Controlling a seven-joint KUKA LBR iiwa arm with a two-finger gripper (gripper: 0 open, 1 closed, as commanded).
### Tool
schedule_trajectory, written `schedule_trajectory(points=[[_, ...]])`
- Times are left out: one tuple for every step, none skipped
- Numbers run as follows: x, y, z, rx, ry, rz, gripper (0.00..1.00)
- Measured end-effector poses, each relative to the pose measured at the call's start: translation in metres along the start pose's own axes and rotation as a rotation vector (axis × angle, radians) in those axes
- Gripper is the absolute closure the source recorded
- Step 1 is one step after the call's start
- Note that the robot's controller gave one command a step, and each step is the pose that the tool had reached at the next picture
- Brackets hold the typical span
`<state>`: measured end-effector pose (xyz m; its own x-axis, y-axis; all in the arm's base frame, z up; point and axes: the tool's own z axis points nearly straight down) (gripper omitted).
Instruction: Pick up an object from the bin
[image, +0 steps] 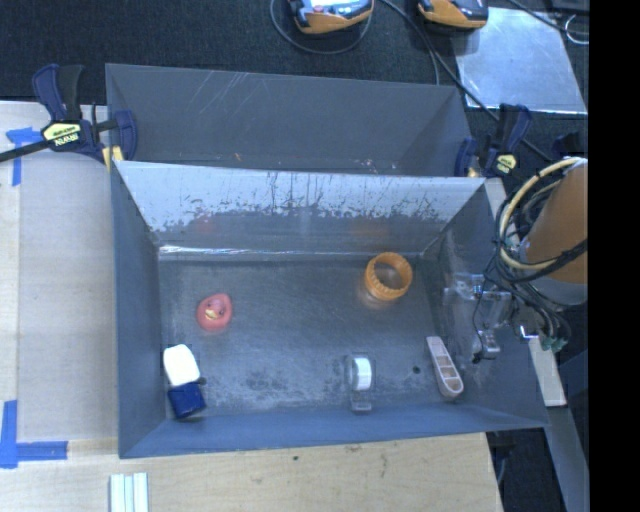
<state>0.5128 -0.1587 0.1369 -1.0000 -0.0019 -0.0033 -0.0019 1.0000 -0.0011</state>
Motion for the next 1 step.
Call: schedule_trajectory(points=[[0.0000, 0.0000, 0.0000, 0.000, 0.000, 0.000, 0.00]])
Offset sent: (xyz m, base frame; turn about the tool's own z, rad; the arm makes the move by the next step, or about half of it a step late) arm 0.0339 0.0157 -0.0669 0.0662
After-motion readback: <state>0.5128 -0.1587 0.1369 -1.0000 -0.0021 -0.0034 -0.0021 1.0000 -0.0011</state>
